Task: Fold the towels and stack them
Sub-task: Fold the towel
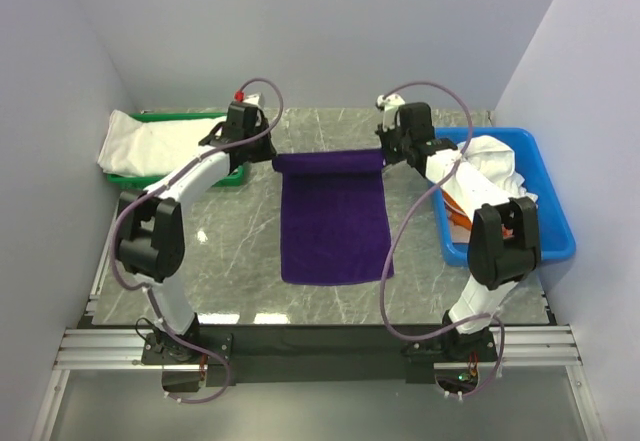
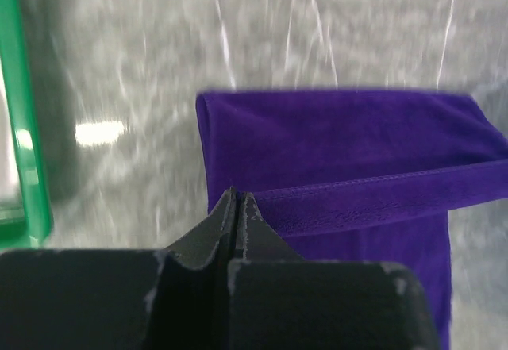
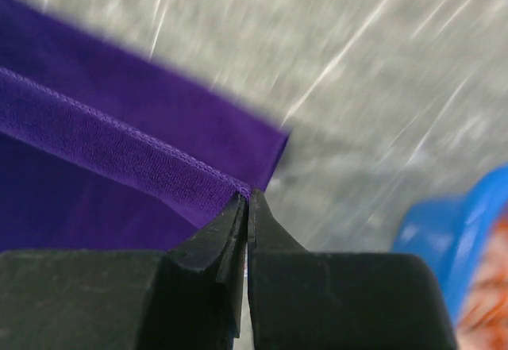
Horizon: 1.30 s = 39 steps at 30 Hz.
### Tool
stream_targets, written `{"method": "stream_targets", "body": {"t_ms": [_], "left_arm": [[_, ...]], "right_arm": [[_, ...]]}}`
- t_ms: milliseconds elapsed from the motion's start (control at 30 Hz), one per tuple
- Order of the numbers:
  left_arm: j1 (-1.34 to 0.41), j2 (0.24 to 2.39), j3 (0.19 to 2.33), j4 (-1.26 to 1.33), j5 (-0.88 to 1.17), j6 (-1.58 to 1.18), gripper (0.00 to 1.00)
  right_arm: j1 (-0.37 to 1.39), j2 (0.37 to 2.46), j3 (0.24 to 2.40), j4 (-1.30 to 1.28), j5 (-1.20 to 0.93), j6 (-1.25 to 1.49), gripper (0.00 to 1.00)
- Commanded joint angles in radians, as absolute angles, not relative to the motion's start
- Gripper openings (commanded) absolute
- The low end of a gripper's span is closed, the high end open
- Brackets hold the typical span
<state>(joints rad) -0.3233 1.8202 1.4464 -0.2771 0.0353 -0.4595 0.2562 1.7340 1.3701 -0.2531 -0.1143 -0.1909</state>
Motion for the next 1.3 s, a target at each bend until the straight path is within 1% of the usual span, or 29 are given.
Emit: {"method": "stream_targets", "body": {"t_ms": [0, 233, 367, 500, 800, 1033, 1133, 1267], "left_arm": [[-0.325, 1.694, 1.369, -0.317, 0.064, -0.512, 0.01], [-0.367, 1.582, 1.192, -0.348, 0.068, -0.568, 0.01], [-0.383, 1.511, 1.108, -0.35, 0.064, -0.604, 0.01], [-0.403, 1.47, 1.04, -0.337, 0.066, -0.637, 0.01], [-0.448, 1.408, 1.037, -0.416, 0.02, -0.655, 0.01], [-0.456, 1.342, 1.042, -0.472, 0.005, -0.667, 0.01], [-0.469, 1.33, 1.019, -0.485, 0.015, -0.683, 0.01], [-0.489, 1.318, 0.909, -0.45, 0.075, -0.724, 0.01]], "right_arm": [[0.265, 1.623, 1.313, -0.331, -0.094, -0.138, 0.0], [0.295, 1.516, 1.117, -0.347, -0.051, -0.038, 0.0], [0.295, 1.473, 1.052, -0.348, -0.017, -0.014, 0.0], [0.295, 1.445, 1.034, -0.344, -0.012, -0.002, 0.0], [0.302, 1.382, 0.999, -0.397, -0.035, 0.038, 0.0], [0.33, 1.304, 0.93, -0.443, -0.04, 0.11, 0.0], [0.341, 1.276, 0.896, -0.465, -0.051, 0.146, 0.0], [0.342, 1.262, 0.839, -0.486, -0.064, 0.202, 0.0]]}}
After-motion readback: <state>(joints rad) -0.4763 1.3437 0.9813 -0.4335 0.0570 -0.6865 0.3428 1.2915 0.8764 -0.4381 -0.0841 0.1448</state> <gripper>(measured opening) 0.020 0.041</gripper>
